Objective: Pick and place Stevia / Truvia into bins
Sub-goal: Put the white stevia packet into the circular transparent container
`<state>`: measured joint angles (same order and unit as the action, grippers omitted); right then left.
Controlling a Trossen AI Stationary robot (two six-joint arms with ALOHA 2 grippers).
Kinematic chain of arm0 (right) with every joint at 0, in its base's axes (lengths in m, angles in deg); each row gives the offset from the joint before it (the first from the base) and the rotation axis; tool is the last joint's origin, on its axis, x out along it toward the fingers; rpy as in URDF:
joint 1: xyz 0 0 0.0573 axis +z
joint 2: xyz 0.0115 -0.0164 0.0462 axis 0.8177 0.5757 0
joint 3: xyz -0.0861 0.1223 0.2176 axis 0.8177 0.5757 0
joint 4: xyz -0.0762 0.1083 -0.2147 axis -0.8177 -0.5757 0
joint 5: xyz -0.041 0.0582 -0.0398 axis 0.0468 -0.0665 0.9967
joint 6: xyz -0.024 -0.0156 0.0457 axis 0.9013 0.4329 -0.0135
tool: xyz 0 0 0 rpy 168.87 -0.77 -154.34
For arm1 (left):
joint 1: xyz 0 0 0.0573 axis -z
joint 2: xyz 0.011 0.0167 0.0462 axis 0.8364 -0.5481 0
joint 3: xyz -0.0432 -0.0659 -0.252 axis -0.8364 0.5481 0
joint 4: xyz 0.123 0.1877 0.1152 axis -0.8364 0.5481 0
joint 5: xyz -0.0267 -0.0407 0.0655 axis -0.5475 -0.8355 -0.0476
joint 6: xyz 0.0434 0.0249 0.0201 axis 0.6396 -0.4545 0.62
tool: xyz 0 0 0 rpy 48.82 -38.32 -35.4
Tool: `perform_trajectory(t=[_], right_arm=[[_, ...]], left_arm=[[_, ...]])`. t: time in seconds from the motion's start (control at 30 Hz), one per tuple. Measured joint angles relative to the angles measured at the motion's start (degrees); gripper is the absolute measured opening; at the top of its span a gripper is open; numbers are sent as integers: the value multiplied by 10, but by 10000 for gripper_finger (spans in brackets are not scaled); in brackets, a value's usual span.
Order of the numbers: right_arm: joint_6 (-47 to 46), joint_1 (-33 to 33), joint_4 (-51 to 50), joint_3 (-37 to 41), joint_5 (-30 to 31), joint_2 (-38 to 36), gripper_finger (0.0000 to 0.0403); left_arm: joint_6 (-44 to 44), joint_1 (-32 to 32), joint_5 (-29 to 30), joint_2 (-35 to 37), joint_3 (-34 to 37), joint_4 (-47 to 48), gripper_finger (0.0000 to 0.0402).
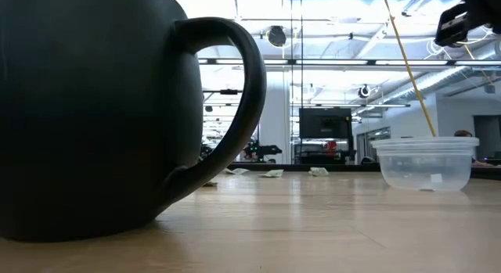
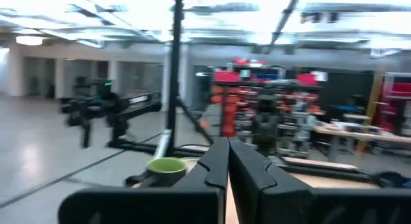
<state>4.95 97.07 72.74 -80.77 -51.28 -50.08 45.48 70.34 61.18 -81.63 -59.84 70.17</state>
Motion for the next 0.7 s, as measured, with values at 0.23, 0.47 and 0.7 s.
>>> perform_trajectory(t=[0.23, 0.47, 0.7], right_arm=[[61, -32, 62, 0, -14, 7, 4], [79, -56, 137, 0, -107, 39, 4], [89, -126, 60, -46, 38, 160, 63]], left_arm=[[0, 0, 0, 0, 0, 0, 42], [0, 0, 0, 0, 0, 0, 42], [0, 0, 0, 0, 0, 0, 42]])
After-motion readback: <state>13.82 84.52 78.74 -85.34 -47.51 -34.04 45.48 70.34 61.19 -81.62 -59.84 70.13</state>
